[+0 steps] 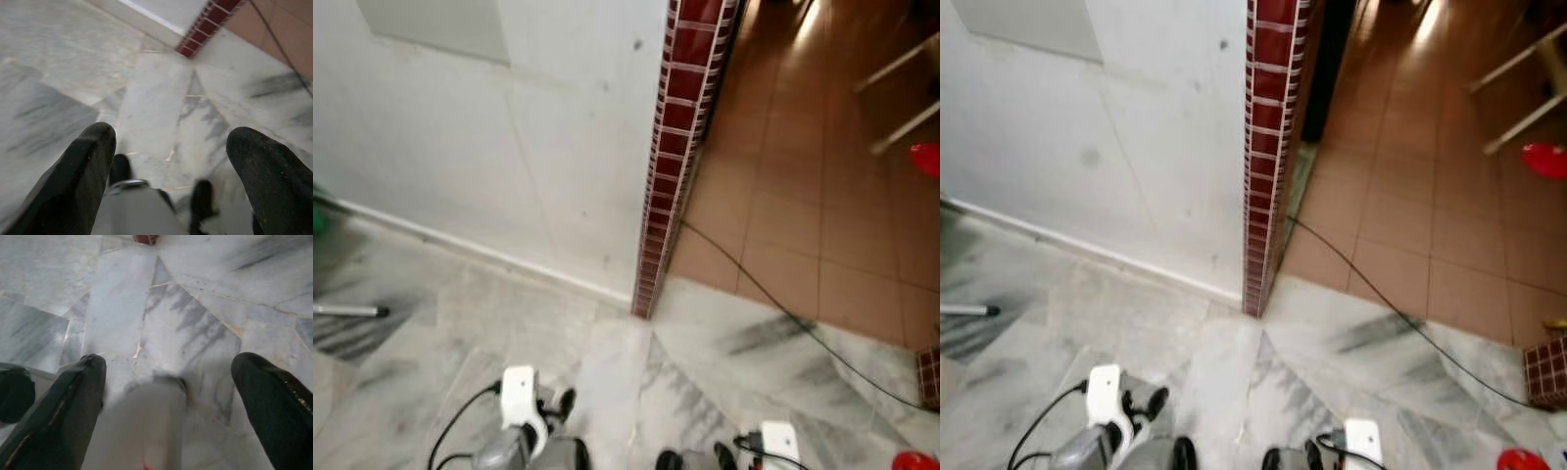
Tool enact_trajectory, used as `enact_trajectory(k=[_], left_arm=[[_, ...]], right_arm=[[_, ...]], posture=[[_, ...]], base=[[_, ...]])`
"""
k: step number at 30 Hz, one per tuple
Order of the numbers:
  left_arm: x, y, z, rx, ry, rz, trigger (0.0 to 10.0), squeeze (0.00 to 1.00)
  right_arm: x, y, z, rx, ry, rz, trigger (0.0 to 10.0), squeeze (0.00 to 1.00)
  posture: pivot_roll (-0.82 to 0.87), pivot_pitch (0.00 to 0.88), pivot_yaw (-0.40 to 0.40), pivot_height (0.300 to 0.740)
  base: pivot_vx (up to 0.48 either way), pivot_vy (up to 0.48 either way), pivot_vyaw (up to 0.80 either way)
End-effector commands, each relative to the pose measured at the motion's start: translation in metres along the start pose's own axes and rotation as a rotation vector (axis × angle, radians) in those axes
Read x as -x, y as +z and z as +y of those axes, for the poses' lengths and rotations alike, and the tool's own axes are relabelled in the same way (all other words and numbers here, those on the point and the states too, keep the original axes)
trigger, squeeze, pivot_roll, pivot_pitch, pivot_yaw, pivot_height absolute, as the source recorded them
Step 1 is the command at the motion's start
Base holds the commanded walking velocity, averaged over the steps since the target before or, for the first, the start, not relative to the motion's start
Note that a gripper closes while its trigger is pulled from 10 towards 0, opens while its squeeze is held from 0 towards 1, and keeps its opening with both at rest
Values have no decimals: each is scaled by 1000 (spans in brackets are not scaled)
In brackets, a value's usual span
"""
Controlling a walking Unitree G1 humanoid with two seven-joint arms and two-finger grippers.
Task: Hang keys on a hook
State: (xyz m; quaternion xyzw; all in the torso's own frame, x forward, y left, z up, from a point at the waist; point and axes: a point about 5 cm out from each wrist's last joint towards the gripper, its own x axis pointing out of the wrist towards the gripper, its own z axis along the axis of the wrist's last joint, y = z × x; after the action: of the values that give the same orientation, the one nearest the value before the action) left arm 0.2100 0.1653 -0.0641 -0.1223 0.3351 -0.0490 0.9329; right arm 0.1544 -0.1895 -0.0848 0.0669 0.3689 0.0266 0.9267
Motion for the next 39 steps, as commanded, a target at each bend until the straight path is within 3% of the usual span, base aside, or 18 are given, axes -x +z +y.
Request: enact_trajectory(k=[1,21,29,39], left_arm=[[3,-12,-2,22,9,34,10000,0],[3,-10,0,26,8,21,10000,0],[1,-5,0,17,12,17,10000,0],[-2,0,-1,17,14,13,10000,0]], right_arm=[[5,-10,-3,-7,-5,38,10000,0],[6,-11,-4,-14,-12,38,10000,0],[3,-8,-3,32,-15,46,10000,0],[-1,-1,-2,60,-19,40,10000,0]], posture=[[-39,156,12,740],[-43,151,15,740],[-38,122,20,740],[-39,77,17,740]], base=[[-337,0,0],[-65,0,0],[0,0,0],[0,0,800]])
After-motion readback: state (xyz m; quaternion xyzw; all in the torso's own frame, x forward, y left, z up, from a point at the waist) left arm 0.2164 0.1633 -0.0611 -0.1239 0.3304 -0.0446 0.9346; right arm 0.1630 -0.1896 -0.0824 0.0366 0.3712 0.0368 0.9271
